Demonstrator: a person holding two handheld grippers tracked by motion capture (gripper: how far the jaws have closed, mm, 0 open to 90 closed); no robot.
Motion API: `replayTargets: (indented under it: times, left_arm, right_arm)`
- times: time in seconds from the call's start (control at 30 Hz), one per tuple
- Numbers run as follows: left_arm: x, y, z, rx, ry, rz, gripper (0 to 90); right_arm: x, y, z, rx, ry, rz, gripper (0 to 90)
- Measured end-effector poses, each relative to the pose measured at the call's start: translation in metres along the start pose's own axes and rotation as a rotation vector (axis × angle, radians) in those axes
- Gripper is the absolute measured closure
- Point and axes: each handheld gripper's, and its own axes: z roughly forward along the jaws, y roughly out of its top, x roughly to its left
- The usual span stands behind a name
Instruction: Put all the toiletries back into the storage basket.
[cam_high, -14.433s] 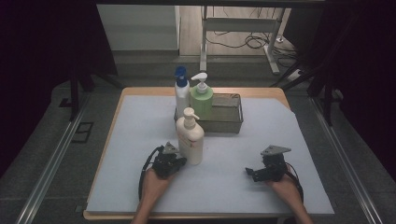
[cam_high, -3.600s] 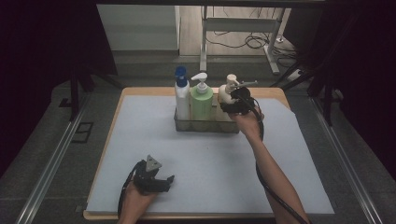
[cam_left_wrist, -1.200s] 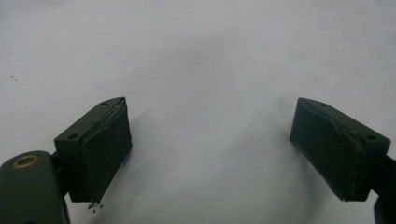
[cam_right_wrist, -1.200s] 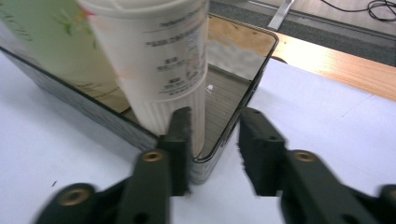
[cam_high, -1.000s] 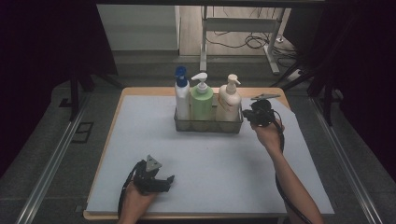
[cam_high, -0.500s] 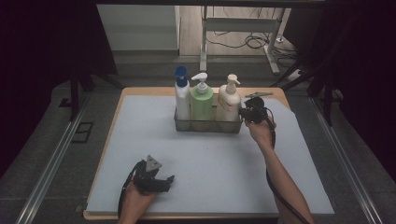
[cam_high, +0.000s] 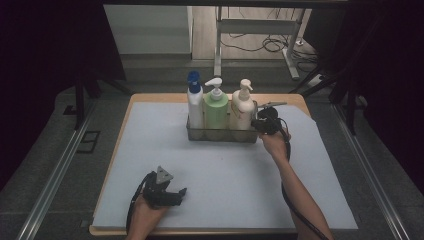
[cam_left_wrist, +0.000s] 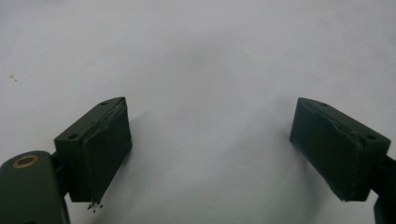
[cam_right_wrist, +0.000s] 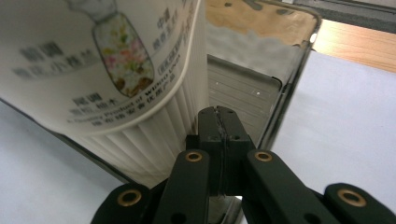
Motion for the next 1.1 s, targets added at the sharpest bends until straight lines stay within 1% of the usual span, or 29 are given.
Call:
replayTargets:
  times: [0.23, 0.47, 0.87, 0.93, 1.03, 1.1]
  left_arm:
    - [0.0, 0.0, 0.0, 0.0, 0.0, 0.0, 12.1]
    - [0.0, 0.0, 0.0, 0.0, 0.0, 0.0, 12.1]
    - [0.0, 0.0, 0.0, 0.001, 0.001, 0.002, 12.1]
    - [0.0, 0.0, 0.0, 0.001, 0.001, 0.002, 12.1]
    - [0.0, 0.0, 0.0, 0.001, 0.001, 0.002, 12.1]
    - [0.0, 0.0, 0.0, 0.001, 0.001, 0.002, 12.1]
  right_arm:
    - [0.008, 0.001, 0.003, 0.005, 0.014, -0.019, 89.4]
    - [0.011, 0.002, 0.004, 0.004, 0.027, -0.015, 89.2]
    - [0.021, 0.002, 0.007, 0.007, 0.05, -0.034, 88.5]
    - [0.023, 0.003, 0.007, 0.01, 0.042, -0.041, 89.3]
    - [0.023, 0.002, 0.007, 0.008, 0.047, -0.035, 89.6]
    - [0.024, 0.002, 0.007, 0.008, 0.042, -0.037, 89.7]
